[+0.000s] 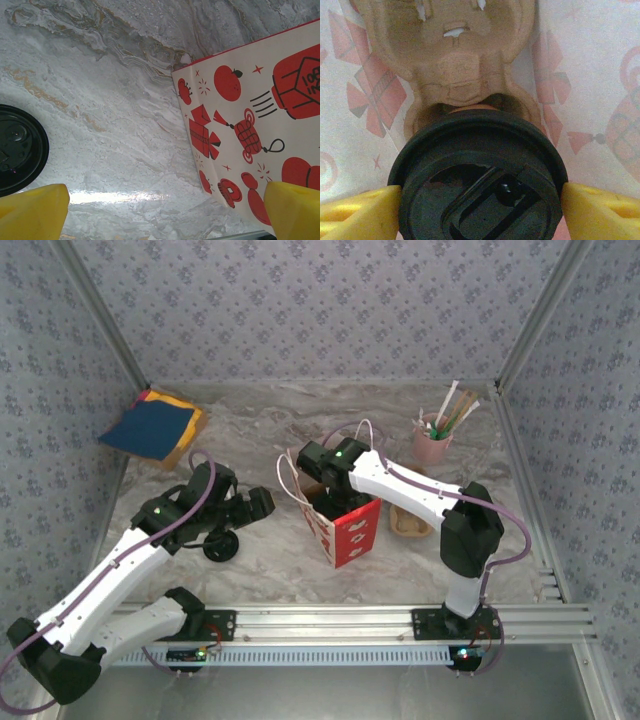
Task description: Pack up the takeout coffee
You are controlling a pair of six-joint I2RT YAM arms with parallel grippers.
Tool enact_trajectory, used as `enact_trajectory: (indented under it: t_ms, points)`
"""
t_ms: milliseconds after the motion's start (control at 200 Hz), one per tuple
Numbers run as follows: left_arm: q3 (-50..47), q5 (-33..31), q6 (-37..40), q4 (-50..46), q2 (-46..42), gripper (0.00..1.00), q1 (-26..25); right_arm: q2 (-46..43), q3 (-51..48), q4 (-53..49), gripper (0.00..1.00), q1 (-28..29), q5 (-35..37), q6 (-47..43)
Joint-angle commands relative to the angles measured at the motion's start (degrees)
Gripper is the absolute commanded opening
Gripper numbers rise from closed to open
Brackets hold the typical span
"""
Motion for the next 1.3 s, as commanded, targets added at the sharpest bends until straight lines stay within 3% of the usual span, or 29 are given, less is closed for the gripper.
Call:
enact_trajectory:
  t_ms: [0,1294]
  points:
    - [0.9,0.4,-0.4,0.4,-0.7,1.00,0.5,0.2,1.1,-2.5,0.84,0.4,1.3,1.3]
    - [1.0,0.3,-0.1,0.2,-0.7,1.00,0.4,-0.6,0.9,-3.0,0.87,1.2,1.6,2.2]
